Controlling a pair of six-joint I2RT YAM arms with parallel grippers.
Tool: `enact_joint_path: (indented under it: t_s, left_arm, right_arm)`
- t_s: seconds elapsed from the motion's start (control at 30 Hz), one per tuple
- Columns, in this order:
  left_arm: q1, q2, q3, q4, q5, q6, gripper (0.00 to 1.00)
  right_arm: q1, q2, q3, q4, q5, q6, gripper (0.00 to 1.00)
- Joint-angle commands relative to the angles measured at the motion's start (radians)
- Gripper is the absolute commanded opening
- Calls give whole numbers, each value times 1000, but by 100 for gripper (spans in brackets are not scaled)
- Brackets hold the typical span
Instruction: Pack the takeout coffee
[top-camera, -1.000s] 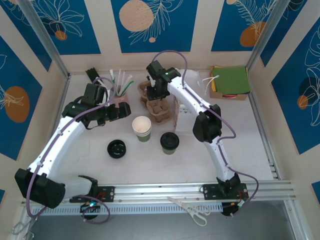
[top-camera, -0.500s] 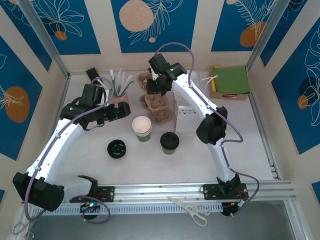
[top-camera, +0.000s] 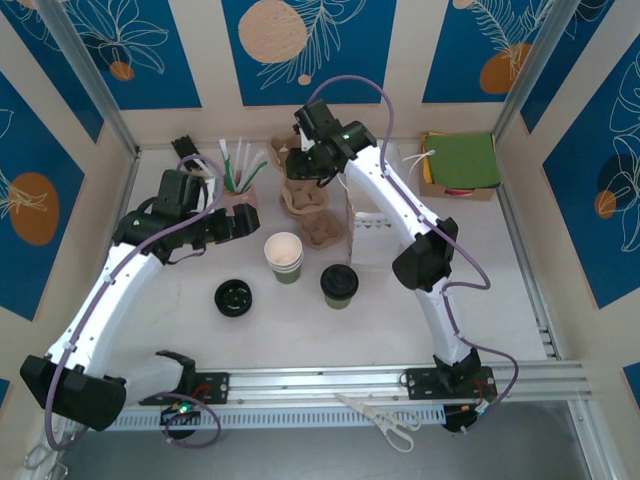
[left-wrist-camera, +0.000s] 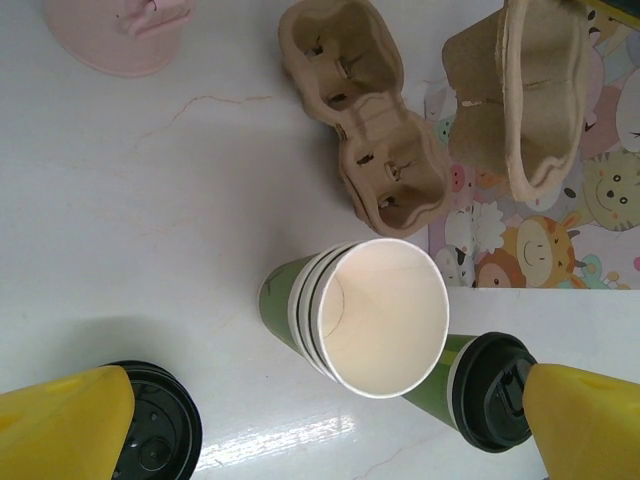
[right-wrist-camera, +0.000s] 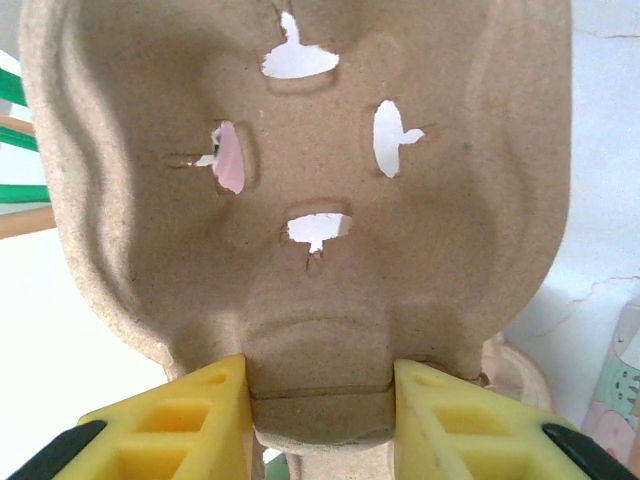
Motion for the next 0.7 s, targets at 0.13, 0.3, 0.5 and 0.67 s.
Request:
enact_joint_path:
  t_s: [0.13, 0.3, 0.5, 0.67]
  left_arm:
    - [7, -40, -7, -24, 21, 32, 100]
    - [7, -57, -11, -29, 26, 33, 100]
    - [7, -77, -12, -37, 27, 31, 100]
    - [7, -97, -15, -45, 26, 27, 100]
  right_arm:
    - [23, -102, 45, 15, -2, 37, 35]
    - [31, -139, 45, 53, 11, 39, 35]
    - [32, -170, 62, 97, 32, 33, 36]
    - [31, -196, 90, 124, 54, 25, 36]
